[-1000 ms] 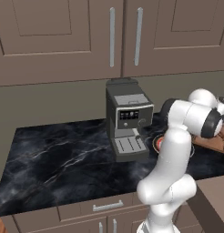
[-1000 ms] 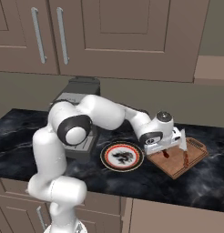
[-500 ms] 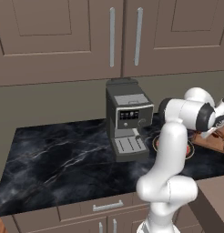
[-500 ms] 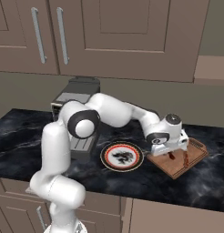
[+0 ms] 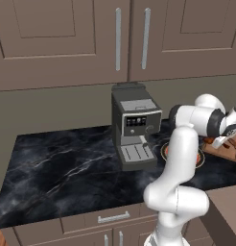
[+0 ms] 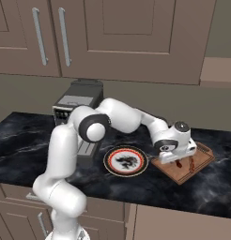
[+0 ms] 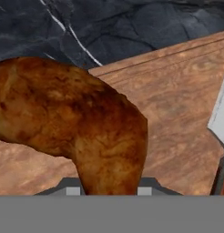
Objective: Pick up the knife from the drawer and place it on the cutting board. Then place the meat from the plate to the cutting board.
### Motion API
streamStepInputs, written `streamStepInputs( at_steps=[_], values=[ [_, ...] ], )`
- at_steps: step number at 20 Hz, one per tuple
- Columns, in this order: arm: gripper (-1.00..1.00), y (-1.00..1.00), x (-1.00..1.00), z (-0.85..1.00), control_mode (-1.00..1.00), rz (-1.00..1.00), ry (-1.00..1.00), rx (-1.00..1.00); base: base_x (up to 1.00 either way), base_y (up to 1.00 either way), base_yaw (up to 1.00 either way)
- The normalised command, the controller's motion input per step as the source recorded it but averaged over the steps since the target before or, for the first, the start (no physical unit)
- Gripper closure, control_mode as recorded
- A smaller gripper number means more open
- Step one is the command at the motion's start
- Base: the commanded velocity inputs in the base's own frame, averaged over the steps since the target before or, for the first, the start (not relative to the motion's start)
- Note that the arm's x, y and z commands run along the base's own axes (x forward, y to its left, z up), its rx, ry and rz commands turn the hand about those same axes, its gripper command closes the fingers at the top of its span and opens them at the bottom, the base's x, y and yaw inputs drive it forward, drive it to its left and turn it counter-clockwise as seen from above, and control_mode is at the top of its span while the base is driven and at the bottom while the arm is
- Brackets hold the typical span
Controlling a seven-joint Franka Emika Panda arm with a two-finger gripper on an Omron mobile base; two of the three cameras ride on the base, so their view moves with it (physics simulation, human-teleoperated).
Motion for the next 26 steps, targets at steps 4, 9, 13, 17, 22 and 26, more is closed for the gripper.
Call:
streamStepInputs(
  at_steps=[4, 9, 13, 17, 22, 26],
  values=[
    [1.00, -0.06, 0.07, -0.37, -1.00, 0.00, 0.02, 0.00, 0.00, 0.00, 0.00],
    [-1.00, -0.01, 0.03, -0.33, -1.00, 0.00, 0.00, 0.00, 0.00, 0.00, 0.00],
    [-1.00, -0.05, -0.03, 0.02, -1.00, -0.01, -0.01, 0.00, 0.00, 0.00, 0.00],
    [-1.00, 0.00, -0.30, 0.26, -1.00, -0.05, -0.03, 0.00, 0.00, 0.00, 0.00],
    [-1.00, 0.08, -0.36, 0.44, -1.00, -0.06, 0.00, 0.00, 0.00, 0.00, 0.00],
    [-1.00, 0.20, -0.43, 0.57, -1.00, -0.07, -0.01, 0.00, 0.00, 0.00, 0.00]
  ],
)
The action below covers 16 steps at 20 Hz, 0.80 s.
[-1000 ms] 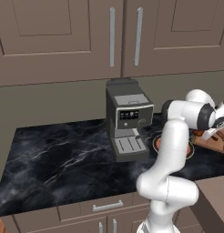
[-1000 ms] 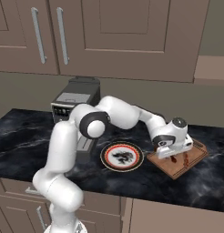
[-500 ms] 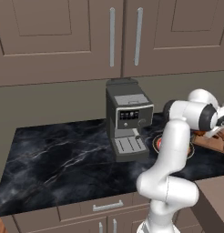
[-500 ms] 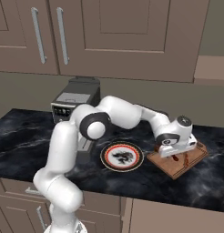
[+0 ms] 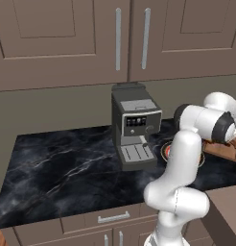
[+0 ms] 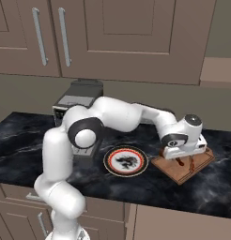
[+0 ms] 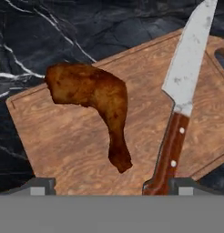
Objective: Pick up the knife from the drawer and place it on the cutting board. Then place the meat from the plate to the cutting board.
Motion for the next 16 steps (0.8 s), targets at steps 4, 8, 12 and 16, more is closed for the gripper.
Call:
streamStepInputs(
  at_steps=[4, 8, 12, 16],
  values=[
    [-1.00, 0.44, -0.54, 0.45, -1.00, -0.08, -0.01, 0.00, 0.00, 0.00, 0.00],
    [-1.00, 0.78, -0.52, 0.37, -1.00, -0.08, -0.01, -0.01, 0.00, 0.00, 0.00],
    [-1.00, 0.82, -0.49, 0.33, -1.00, -0.06, -0.01, -0.03, 0.00, 0.00, 0.00],
    [-1.00, 0.86, -0.47, 0.33, -1.00, -0.06, 0.00, -0.06, 0.00, 0.00, 0.00]
  ],
)
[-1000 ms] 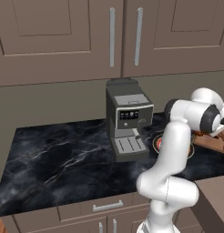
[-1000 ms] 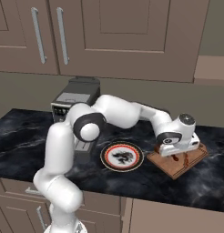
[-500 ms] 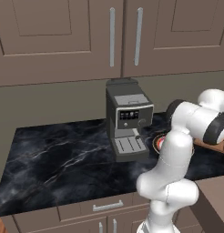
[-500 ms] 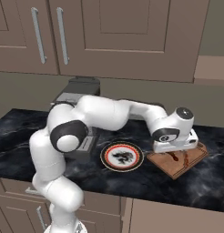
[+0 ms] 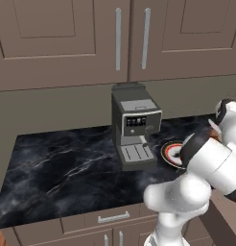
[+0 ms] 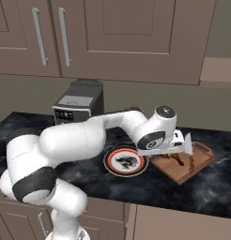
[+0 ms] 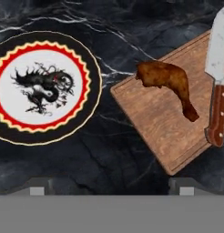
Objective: Pick up the knife from the drawer and place it on the cutting board. Then place the meat from the plate to the cutting board.
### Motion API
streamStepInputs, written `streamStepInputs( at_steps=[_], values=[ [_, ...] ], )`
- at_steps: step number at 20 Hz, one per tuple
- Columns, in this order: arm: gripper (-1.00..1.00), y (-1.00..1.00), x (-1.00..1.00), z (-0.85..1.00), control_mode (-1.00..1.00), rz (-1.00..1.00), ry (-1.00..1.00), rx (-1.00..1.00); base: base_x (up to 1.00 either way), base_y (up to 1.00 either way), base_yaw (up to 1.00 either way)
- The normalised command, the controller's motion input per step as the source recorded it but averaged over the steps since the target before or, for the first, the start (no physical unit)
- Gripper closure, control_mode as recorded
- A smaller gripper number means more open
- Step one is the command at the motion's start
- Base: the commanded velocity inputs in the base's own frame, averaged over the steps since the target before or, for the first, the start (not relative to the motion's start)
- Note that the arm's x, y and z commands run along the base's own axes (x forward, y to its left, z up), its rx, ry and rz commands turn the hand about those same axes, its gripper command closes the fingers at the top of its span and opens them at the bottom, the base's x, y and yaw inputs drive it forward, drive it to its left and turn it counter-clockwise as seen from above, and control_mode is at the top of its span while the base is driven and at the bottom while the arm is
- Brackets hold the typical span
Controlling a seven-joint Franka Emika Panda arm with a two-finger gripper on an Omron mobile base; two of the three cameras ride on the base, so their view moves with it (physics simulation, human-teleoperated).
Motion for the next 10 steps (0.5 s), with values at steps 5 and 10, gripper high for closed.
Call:
streamStepInputs(
  at_steps=[5, 10],
  values=[
    [-1.00, 0.89, -0.44, 0.33, -1.00, -0.06, -0.02, -0.09, 0.00, 0.00, 0.00],
    [-1.00, 0.82, -0.40, 0.37, -1.00, -0.06, -0.03, -0.09, 0.00, 0.00, 0.00]
  ],
)
